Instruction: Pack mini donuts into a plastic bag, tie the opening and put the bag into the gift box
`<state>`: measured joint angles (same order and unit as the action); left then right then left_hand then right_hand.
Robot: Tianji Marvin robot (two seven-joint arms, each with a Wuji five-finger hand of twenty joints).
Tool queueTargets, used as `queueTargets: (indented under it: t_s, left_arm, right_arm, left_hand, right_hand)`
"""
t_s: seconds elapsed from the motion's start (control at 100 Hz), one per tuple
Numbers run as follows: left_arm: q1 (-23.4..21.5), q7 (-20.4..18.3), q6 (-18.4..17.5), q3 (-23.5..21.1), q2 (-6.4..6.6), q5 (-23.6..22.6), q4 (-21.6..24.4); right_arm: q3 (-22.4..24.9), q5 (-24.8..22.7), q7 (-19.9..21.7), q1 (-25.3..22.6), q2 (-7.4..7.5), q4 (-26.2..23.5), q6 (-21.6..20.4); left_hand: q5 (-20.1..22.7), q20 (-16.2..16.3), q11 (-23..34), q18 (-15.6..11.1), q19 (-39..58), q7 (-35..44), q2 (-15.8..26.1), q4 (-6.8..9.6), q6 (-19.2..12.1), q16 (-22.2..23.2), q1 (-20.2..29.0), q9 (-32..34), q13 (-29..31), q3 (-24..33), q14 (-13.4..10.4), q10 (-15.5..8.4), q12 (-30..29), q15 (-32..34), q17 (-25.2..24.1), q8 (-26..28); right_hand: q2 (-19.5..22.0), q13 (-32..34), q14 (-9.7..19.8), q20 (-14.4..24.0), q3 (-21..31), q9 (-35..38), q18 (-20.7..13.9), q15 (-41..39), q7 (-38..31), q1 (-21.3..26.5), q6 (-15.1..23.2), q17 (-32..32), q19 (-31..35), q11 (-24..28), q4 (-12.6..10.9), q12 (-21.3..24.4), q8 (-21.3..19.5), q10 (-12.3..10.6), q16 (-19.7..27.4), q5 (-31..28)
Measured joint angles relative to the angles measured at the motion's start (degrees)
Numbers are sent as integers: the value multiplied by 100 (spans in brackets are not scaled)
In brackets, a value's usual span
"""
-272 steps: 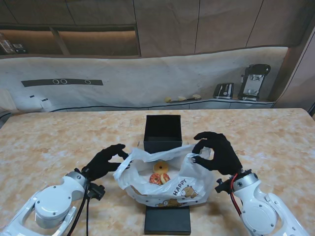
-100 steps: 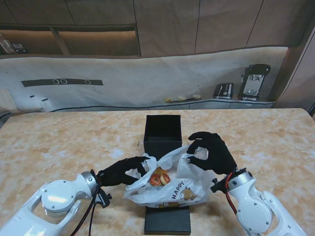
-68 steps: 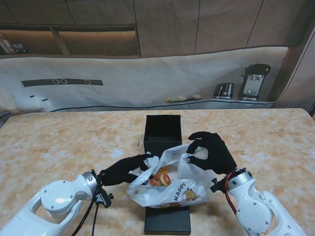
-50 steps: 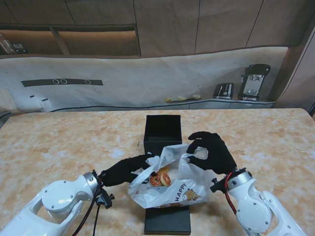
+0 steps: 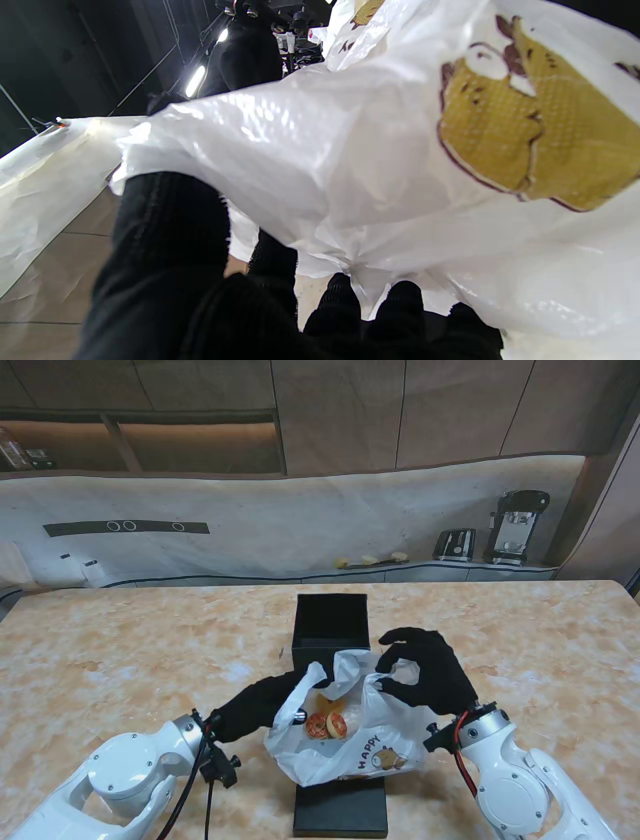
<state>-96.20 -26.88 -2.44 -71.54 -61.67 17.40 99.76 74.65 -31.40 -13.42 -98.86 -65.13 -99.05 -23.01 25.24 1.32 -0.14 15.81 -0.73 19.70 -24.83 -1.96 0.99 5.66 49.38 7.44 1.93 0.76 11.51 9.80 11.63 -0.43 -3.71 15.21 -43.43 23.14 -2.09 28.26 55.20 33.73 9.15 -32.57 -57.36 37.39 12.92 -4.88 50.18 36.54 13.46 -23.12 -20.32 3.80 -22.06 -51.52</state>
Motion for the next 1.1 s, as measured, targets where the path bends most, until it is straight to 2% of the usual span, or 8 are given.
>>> queueTargets:
  t_s: [0.15, 0.2, 0.3, 0.41, 0.57, 0.85, 1.1]
  left_arm:
    - [-24, 249, -64, 64, -28, 2, 31]
    - [-41, 280, -65, 68, -36, -26, 62]
    - [-116, 620, -63, 99, -48, -275, 220]
    - [-221, 1146, -13, 134, -90, -742, 464]
    - [-321, 1337, 424, 151, -158, -923, 751]
    - [-444, 1386, 638, 212, -168, -1067, 990]
    - [-494, 1451, 858, 317, -165, -1193, 1154]
  right_arm:
    - [-10, 0, -26, -3, -2, -7, -4]
    - [-12, 0, -31, -5, -3, -12, -8]
    - [-17, 0, -52, -11, -5, -31, -19]
    - [-30, 0, -96, -20, -9, -64, -38]
    - [-101, 34, -164, -47, -16, -159, -38]
    - [-257, 87, -200, -49, -33, -302, 8]
    - [-489, 144, -182, 2, -34, -350, 117]
  left_hand:
    - [-403, -46, -6, 0, -1, -199, 1, 0, 44, -138, -73, -66, -2, 0, 2, 70, -245, -4, 0, -121]
    - [-399, -48, -6, 0, -2, -200, 1, 0, 125, -141, -98, -66, -2, 0, 3, 86, -280, -5, 0, -122]
    - [-711, -49, -6, 11, -2, -269, 1, 0, 452, -141, -220, -66, -2, -8, 6, 149, -332, -5, 0, -123]
    - [-708, -49, -6, 53, -2, -270, 0, 0, 910, -141, -299, -66, -2, -9, 7, 203, -333, -5, 0, -123]
    - [-684, -33, -6, 79, -2, -273, -3, 0, 1257, 33, -363, -66, -2, -9, 10, 274, -217, 1, 0, 98]
    - [-676, 228, -7, 139, -2, -276, -3, 0, 1301, 312, -364, -66, -2, -9, 21, 333, 16, 3, 0, 587]
    - [-676, 392, -7, 172, -4, -276, -4, 0, 1350, 522, -363, -66, -2, -9, 73, 355, 102, 12, -3, 827]
  right_hand:
    - [0, -1, 0, 0, 0, -1, 0, 0, 0, 0, 0, 0, 0, 0, 0, 0, 0, 0, 0, 0]
    - [0, -1, 0, 0, 0, -1, 0, 0, 0, 0, 0, 0, 0, 0, 0, 0, 0, 0, 0, 0]
    - [0, -1, 0, 0, 0, -1, 0, -4, 0, 0, 0, 0, 0, 0, 0, 0, 0, 0, 0, 0]
    - [0, -1, 0, 0, 0, -2, 0, -14, 0, 0, -1, 0, 0, 0, 0, 0, 0, 0, 0, 0]
    - [0, -1, 0, 0, 65, -4, 0, -16, 0, 2, -161, 0, 0, 14, 0, 0, 0, 0, 0, -1]
    - [-3, -5, 0, 0, -23, -49, 0, -61, -63, 149, -439, 0, 0, 82, 0, 0, 0, 0, 0, -15]
    - [-359, -65, 0, 0, -194, -85, 0, -94, -342, 287, -455, 2, 1, 83, 0, 0, 0, 0, 0, -87]
